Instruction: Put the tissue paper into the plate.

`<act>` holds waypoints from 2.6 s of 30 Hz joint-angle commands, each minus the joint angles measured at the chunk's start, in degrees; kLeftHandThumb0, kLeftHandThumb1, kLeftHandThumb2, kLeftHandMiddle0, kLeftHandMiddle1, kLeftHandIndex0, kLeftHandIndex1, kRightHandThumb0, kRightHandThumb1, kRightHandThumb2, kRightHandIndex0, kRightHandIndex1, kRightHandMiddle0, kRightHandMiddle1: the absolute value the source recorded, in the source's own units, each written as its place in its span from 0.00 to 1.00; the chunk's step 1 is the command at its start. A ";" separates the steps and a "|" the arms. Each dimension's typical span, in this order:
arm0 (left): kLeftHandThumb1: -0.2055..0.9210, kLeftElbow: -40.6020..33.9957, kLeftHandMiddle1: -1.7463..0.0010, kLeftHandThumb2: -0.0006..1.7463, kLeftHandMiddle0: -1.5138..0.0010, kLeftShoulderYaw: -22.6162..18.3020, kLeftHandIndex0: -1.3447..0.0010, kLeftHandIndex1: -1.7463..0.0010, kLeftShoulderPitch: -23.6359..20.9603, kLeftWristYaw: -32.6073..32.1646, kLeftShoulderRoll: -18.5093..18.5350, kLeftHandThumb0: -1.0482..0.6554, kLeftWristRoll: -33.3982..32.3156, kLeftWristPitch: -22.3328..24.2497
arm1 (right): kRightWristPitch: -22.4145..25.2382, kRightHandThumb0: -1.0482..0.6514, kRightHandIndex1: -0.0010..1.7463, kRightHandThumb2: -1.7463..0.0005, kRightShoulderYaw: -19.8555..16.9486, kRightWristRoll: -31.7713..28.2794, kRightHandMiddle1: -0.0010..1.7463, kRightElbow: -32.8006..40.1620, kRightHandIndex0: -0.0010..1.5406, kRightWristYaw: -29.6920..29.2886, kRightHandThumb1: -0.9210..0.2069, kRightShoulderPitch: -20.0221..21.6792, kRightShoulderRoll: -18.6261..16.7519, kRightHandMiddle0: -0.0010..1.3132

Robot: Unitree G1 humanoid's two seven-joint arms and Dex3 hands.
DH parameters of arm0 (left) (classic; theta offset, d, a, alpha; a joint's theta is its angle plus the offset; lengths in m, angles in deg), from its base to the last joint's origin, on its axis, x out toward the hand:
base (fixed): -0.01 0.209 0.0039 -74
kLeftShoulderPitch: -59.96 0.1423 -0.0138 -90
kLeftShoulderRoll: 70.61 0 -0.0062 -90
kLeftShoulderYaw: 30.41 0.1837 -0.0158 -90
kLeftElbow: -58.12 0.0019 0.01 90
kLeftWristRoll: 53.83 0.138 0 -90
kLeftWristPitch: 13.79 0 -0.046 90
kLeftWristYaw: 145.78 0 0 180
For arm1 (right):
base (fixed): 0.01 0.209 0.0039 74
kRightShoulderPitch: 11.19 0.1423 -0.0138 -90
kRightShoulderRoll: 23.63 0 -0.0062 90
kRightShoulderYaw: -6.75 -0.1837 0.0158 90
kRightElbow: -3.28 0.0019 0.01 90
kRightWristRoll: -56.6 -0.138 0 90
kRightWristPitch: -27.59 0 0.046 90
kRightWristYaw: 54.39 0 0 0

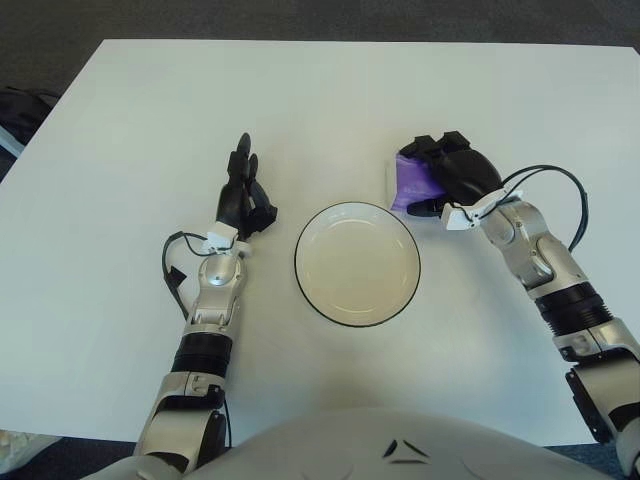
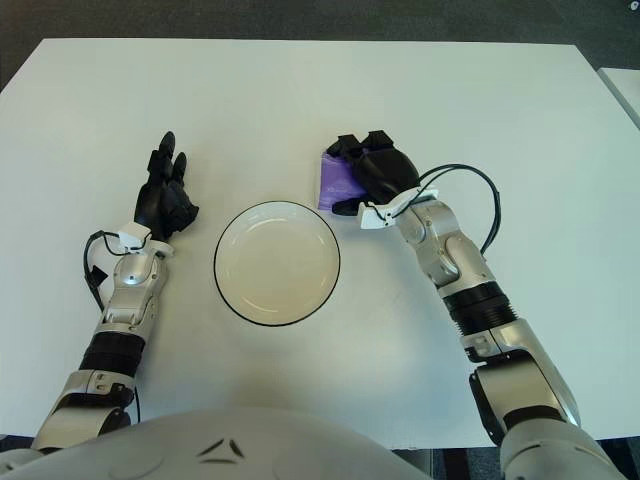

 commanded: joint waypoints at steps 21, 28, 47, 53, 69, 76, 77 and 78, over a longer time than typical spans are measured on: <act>1.00 3.54 1.00 0.62 0.87 -0.16 1.00 0.90 4.29 0.31 -0.60 0.09 -0.22 3.71 | -9.38 0.30 1.00 0.14 0.29 1.29 1.00 -6.48 0.81 -12.08 0.68 -2.35 0.21 0.56; 1.00 4.15 1.00 0.62 0.87 -0.24 1.00 0.91 4.15 0.42 -0.57 0.09 -0.26 3.13 | -9.17 0.30 1.00 0.14 -1.81 0.92 1.00 -4.01 0.81 -12.68 0.68 -0.50 1.02 0.56; 1.00 4.98 1.00 0.62 0.87 -0.30 1.00 0.91 4.22 0.64 -0.61 0.10 -0.18 2.26 | -2.23 0.31 1.00 0.15 -7.70 -3.07 1.00 15.82 0.79 -4.02 0.66 6.05 -1.15 0.55; 1.00 5.18 1.00 0.62 0.87 -0.22 1.00 0.92 4.26 0.59 -0.65 0.10 -0.07 2.28 | 3.44 0.31 1.00 0.16 -7.84 -6.93 1.00 22.41 0.79 5.80 0.65 7.92 -2.02 0.54; 1.00 4.41 1.00 0.62 0.87 0.22 1.00 0.90 4.90 0.32 -1.00 0.10 0.27 2.24 | 0.62 0.30 1.00 0.12 -7.57 -8.79 1.00 24.63 0.73 7.18 0.69 8.97 -4.30 0.57; 1.00 4.74 1.00 0.62 0.86 0.20 1.00 0.90 4.83 0.04 -1.09 0.10 0.41 2.22 | 5.22 0.55 0.86 0.04 -6.81 -19.01 1.00 33.46 0.67 20.39 0.88 4.66 -2.50 0.58; 1.00 4.73 1.00 0.62 0.86 0.22 1.00 0.90 4.89 0.05 -1.06 0.10 0.46 2.01 | 5.52 0.57 0.84 0.04 -6.68 -21.09 1.00 33.95 0.66 22.84 0.90 4.61 -1.81 0.58; 1.00 4.72 0.99 0.62 0.86 0.24 1.00 0.90 4.93 0.07 -1.03 0.10 0.49 1.86 | 5.73 0.58 0.84 0.04 -6.64 -22.45 1.00 34.29 0.66 24.54 0.90 4.58 -1.39 0.58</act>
